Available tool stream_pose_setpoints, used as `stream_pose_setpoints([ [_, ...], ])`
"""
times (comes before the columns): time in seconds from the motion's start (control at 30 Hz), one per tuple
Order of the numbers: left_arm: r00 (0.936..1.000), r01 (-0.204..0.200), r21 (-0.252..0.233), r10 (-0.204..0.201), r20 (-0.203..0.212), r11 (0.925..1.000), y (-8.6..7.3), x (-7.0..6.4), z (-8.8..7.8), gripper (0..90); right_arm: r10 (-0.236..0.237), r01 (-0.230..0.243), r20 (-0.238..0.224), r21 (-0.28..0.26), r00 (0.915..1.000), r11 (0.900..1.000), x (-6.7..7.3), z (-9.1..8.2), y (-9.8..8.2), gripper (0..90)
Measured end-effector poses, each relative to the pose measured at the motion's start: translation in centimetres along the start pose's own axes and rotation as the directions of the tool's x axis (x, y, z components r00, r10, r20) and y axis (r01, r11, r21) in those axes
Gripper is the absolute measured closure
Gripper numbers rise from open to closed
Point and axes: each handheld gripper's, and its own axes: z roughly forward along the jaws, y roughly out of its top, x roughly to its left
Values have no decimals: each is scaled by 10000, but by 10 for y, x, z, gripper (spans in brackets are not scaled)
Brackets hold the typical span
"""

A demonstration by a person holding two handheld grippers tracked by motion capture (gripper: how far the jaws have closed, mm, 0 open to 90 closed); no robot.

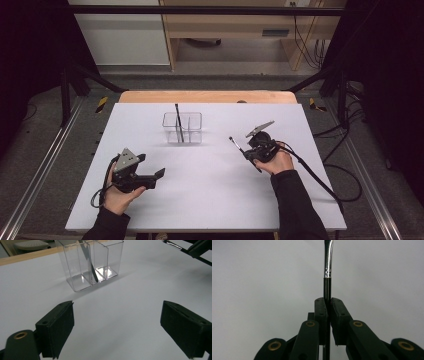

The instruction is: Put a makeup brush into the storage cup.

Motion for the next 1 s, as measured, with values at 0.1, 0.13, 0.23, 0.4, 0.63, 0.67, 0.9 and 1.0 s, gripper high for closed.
stream_pose_setpoints([
  [0.1,10000,29,-30,-29,26,10000,0,0,0,112,-89,88,-21,-422,10000,9991,3,-4,-1,843],
  [0.13,10000,52,-61,-51,26,10000,0,-1,0,111,-116,114,-44,-528,9999,9985,4,-5,-2,843],
  [0.23,10000,72,-93,-72,56,9999,1,-1,-1,111,-135,125,-105,-907,9999,9958,8,-9,-3,843],
  [0.4,9999,73,-147,-71,104,9999,2,-3,0,110,-147,110,-233,-1542,9996,9880,14,-16,-4,843],
  [0.63,9996,211,-310,-205,202,9993,4,-5,-1,110,-192,113,-287,-2535,9994,9673,22,-25,-5,843],
  [0.67,9995,238,-343,-230,225,9991,4,-6,-1,110,-177,95,-287,-2629,9994,9648,23,-26,-5,843],
  [0.9,9990,295,-513,-278,343,9982,8,-9,-2,108,-128,-9,-382,-3401,9992,9404,29,-32,-5,843],
  [1.0,9991,267,-556,-248,352,9981,10,-10,-2,108,-126,-41,-434,-3658,9990,9307,32,-33,-4,844],
])
